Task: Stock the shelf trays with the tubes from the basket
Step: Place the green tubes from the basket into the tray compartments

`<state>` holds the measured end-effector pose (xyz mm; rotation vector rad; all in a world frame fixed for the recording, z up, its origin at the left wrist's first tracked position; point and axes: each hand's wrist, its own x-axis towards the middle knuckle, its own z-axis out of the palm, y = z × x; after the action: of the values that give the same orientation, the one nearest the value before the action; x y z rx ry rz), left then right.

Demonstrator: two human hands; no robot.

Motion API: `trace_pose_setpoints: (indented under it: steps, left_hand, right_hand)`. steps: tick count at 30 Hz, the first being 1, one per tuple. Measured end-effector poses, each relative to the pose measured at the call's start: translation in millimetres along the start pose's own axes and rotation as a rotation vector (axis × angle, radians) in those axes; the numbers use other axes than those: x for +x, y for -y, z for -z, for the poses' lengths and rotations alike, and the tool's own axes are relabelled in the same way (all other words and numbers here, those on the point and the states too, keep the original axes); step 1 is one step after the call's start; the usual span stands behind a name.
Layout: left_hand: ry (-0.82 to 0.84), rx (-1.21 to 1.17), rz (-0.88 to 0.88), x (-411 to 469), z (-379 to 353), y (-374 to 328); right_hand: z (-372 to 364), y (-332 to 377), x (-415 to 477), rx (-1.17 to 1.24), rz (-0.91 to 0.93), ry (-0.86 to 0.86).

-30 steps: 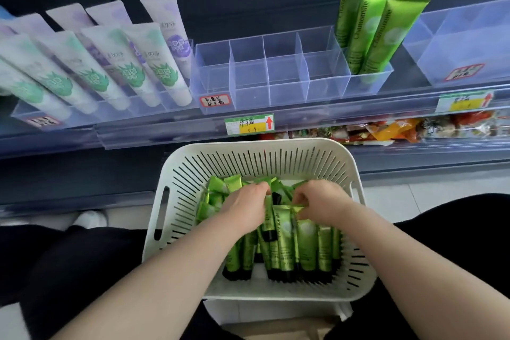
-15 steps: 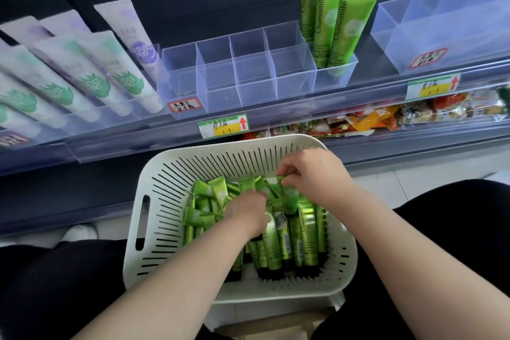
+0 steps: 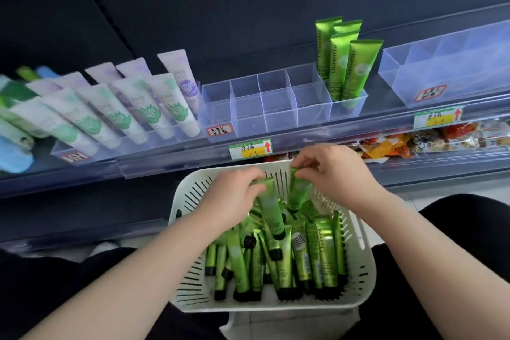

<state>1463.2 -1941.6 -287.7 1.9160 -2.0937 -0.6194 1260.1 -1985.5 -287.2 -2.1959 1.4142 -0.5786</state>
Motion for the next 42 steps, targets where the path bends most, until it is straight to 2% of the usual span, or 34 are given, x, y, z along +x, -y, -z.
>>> trace_pose_setpoints:
  steps: [5, 10, 14, 17, 28, 35, 42]
  left_hand:
    - [-0.221, 0.012, -0.125, 25.0, 63.6, -26.6]
    - [-0.495, -0.155, -0.102, 66.0, 101.3, -57.9]
    - [-0.635, -0.223, -0.071, 108.2, 117.7, -75.6]
    - [-0.631, -0.143, -0.063, 140.5, 117.1, -84.6]
    - [-0.402, 0.204, -0.041, 204.7, 91.7, -102.8]
    - [-0.443, 0.240, -0.085, 210.9, 89.9, -92.8]
    - [-0.499, 0.206, -0.128, 183.9, 103.0, -81.1]
  right_hand:
    - [40.1, 17.6, 13.2, -0.036, 0.033, -0.134]
    - [79.1, 26.3, 27.3, -0.031, 0.044, -0.362]
    - [102.5, 30.4, 37.6, -0.027, 0.066, -0.429]
    - [111.4, 27.7, 45.3, -0.027, 0.066, -0.454]
    - [123.9, 8.8, 59.2, -0.069, 0.076, -0.437]
    - [120.6, 6.7, 64.4, -0.073, 0.091, -0.455]
    - [122.7, 33.3, 89.6, -0.103, 0.121, -0.526]
